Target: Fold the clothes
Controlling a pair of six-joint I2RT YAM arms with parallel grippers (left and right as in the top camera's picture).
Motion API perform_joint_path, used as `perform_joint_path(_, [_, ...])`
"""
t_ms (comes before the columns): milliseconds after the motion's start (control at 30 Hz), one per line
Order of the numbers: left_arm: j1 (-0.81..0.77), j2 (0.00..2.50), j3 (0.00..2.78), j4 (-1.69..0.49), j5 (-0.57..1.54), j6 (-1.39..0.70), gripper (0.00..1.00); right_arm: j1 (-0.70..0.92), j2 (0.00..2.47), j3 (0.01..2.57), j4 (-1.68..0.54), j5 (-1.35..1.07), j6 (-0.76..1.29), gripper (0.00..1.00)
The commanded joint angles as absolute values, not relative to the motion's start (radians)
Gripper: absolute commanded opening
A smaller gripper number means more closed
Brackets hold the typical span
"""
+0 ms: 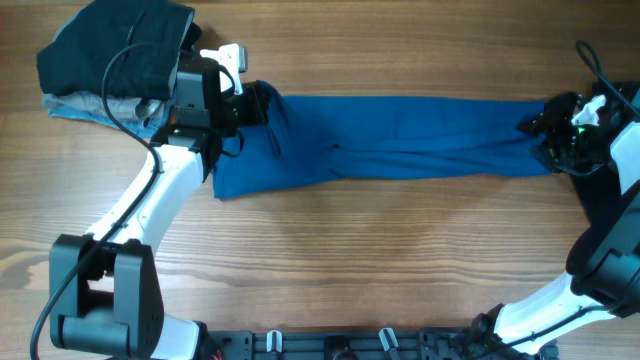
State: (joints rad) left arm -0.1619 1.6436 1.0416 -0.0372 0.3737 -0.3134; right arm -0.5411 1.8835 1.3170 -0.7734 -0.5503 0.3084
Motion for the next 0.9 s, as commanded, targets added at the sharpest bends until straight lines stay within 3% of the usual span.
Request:
perform_joint_path(0, [-0.169, 1.638, 1.059, -0.006, 0.397, -0.323, 0.04, -0.542, 1.861, 1.321, -0.772, -0.570, 0.291, 0.62])
perform_joint_path(867, [-0.212, 1.800, 1.061, 0.186, 0.400, -0.419, 0.04, -0.542, 1.861, 1.321, -0.775, -0.570, 0.291, 0.62])
